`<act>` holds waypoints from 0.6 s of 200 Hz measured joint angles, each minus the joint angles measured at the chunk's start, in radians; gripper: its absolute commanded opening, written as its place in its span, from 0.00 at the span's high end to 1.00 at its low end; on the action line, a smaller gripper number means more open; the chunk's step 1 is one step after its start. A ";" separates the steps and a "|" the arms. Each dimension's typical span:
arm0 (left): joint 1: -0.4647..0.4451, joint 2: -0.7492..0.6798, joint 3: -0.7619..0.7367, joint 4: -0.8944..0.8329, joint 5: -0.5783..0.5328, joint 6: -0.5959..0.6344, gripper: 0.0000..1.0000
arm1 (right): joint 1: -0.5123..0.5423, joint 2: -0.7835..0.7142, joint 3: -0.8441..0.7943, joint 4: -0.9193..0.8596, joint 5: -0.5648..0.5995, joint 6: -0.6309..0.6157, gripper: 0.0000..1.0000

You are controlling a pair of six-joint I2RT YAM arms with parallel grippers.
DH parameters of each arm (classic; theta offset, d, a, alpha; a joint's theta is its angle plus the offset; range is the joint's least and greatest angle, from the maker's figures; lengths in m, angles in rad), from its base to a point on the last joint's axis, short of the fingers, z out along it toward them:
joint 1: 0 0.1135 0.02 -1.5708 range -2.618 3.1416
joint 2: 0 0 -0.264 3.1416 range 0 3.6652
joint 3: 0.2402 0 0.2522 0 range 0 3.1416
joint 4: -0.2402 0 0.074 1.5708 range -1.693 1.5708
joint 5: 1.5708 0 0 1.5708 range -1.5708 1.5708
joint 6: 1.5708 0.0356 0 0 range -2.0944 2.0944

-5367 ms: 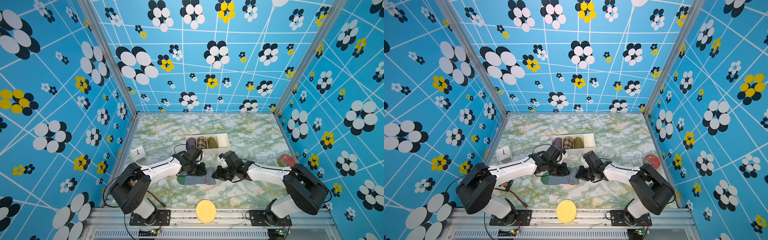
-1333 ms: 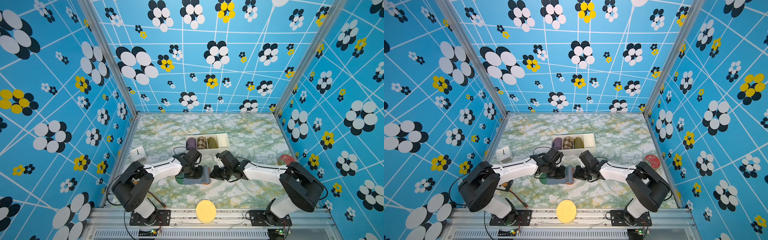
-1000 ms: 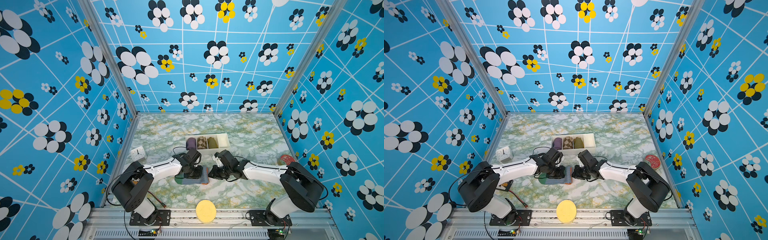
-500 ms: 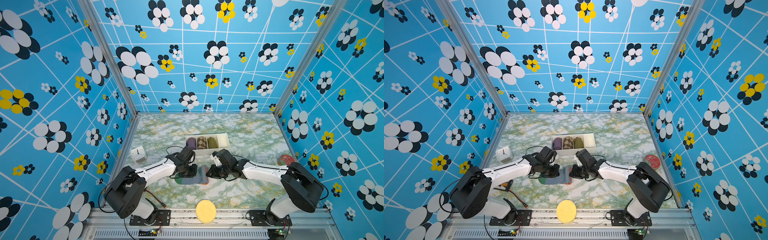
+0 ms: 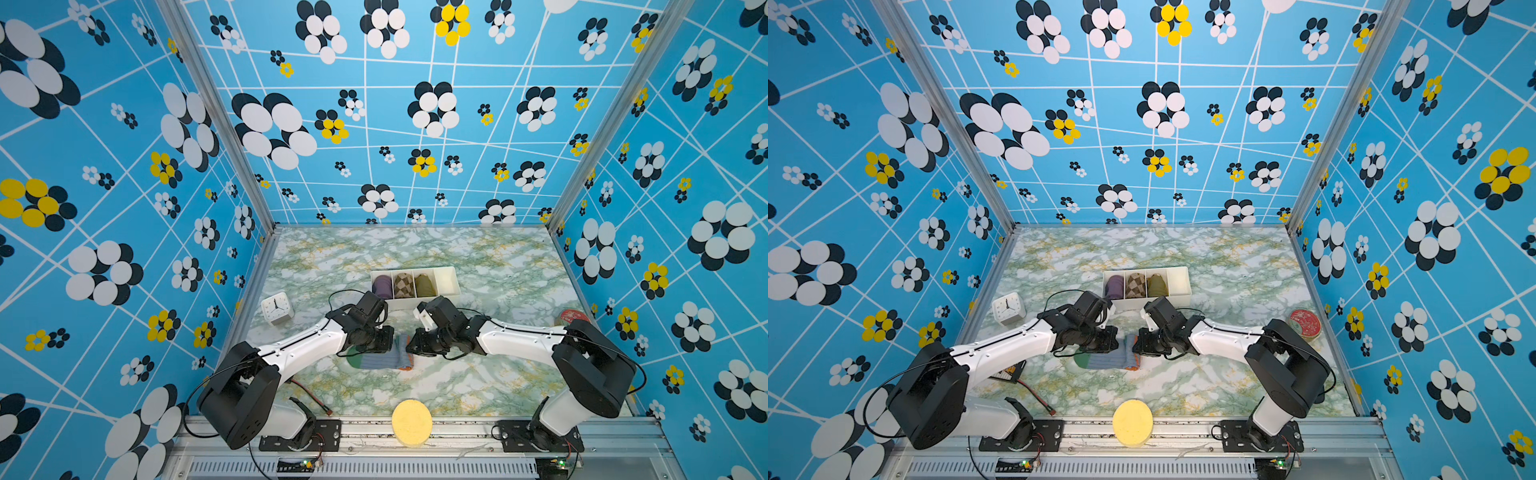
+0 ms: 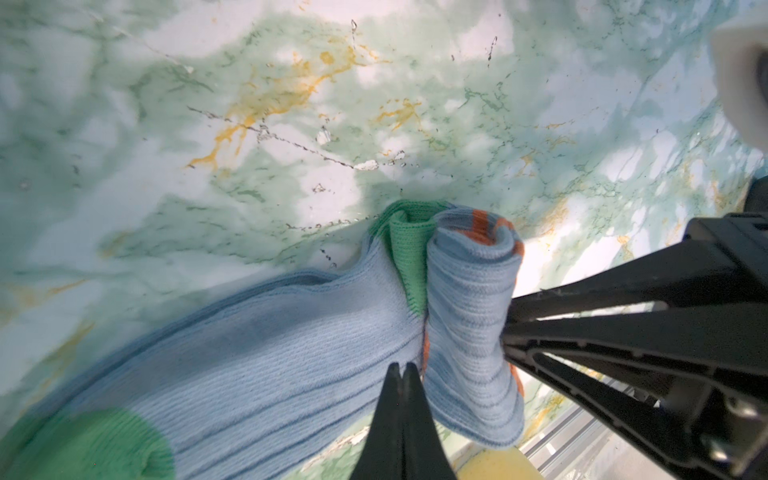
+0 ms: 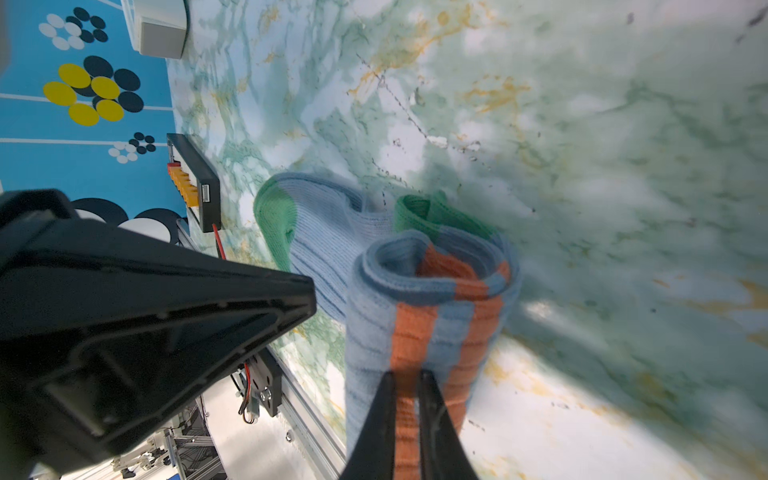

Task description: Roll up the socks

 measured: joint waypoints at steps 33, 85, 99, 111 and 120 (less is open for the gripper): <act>0.000 -0.010 0.002 0.000 0.013 0.005 1.00 | 0.010 0.029 0.035 0.000 -0.004 -0.001 0.85; 0.003 -0.011 0.002 0.000 0.015 0.005 1.00 | 0.024 0.058 0.072 0.000 -0.020 -0.008 0.85; 0.008 -0.011 0.002 0.000 0.008 0.005 1.00 | 0.027 0.063 0.085 -0.001 -0.023 -0.009 0.85; 0.014 -0.012 0.001 -0.005 0.001 0.007 1.00 | 0.031 0.068 0.097 -0.001 -0.024 -0.011 0.85; 0.019 -0.013 -0.001 -0.011 -0.005 0.009 1.00 | 0.034 0.070 0.103 -0.001 -0.024 -0.013 0.85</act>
